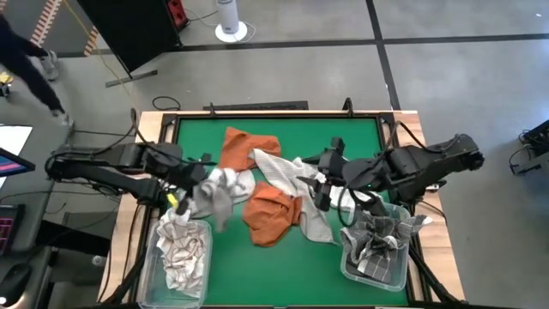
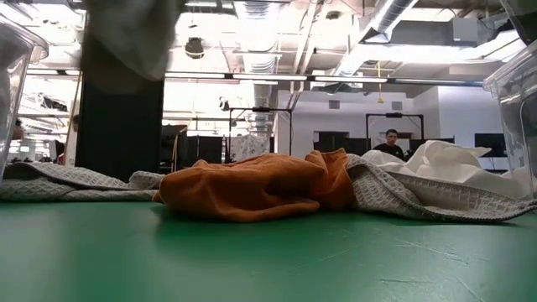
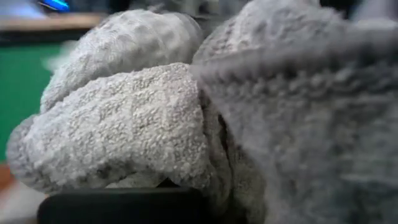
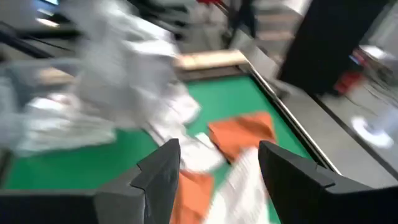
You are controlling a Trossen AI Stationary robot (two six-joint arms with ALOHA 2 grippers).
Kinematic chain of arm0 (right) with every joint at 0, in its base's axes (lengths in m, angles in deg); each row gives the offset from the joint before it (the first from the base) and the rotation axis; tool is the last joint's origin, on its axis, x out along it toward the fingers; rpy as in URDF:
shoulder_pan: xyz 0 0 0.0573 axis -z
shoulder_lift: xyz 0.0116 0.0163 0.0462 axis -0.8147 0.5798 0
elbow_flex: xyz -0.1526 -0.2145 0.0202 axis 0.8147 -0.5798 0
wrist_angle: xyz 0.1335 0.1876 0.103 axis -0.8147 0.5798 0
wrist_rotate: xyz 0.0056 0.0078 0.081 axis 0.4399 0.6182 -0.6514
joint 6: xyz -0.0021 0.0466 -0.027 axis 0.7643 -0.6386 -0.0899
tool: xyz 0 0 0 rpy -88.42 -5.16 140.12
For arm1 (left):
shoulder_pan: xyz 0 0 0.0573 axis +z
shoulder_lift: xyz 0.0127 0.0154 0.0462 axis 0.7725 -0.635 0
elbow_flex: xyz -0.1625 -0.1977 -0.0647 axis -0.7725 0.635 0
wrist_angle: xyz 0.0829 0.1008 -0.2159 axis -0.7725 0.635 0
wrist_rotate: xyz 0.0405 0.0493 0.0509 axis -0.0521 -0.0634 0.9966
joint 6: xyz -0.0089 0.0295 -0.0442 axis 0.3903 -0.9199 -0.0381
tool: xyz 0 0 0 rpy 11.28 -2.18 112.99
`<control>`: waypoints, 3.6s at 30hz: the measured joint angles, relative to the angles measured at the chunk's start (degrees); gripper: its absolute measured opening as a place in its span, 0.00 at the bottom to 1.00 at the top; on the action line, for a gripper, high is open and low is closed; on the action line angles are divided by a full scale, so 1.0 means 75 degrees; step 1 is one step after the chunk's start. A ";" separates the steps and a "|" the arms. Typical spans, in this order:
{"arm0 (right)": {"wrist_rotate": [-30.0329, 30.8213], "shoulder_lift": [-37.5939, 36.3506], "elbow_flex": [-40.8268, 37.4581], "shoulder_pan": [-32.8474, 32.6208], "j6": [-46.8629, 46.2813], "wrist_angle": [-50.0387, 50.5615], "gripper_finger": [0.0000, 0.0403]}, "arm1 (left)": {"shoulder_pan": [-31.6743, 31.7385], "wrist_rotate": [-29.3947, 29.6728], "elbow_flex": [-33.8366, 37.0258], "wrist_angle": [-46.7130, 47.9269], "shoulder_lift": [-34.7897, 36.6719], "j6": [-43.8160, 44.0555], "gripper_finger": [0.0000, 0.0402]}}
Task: Sort towels by color in basket
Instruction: Put the gray towel into the left transparent bin
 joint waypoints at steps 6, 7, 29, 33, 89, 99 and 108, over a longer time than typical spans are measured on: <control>0.1174 0.0365 0.0000 0.0137 -0.1312 0.1847 0.61 | -0.0451 -0.1589 -0.0227 0.1632 0.0332 0.0428 0.10; 0.1266 0.0472 -0.0003 0.0177 -0.1488 0.2120 0.61 | -0.0540 -0.1871 -0.0247 0.1816 0.0374 0.0516 0.10; 0.1555 0.0981 -0.0003 0.1132 -0.1822 0.3422 0.61 | -0.4530 -0.1208 -0.0110 0.2038 -0.1405 0.4162 0.09; 0.1562 0.0640 -0.0005 0.1180 -0.1839 0.3432 0.61 | -0.5437 0.0203 -0.0110 0.2044 -0.1917 0.4180 0.09; 0.1556 0.0297 -0.0003 -0.0044 -0.2842 0.3001 0.61 | -0.7470 0.0427 -0.2549 0.5524 -0.5690 0.7512 0.60; 0.1556 0.0297 -0.0006 -0.0041 -0.2842 0.3001 0.61 | -0.7515 0.2023 -0.4278 0.7816 -0.5671 0.7435 0.59; 0.1556 0.0300 -0.0006 -0.0067 -0.2845 0.2998 0.61 | -0.7627 0.3766 -0.3701 0.7796 -0.5464 0.6476 0.58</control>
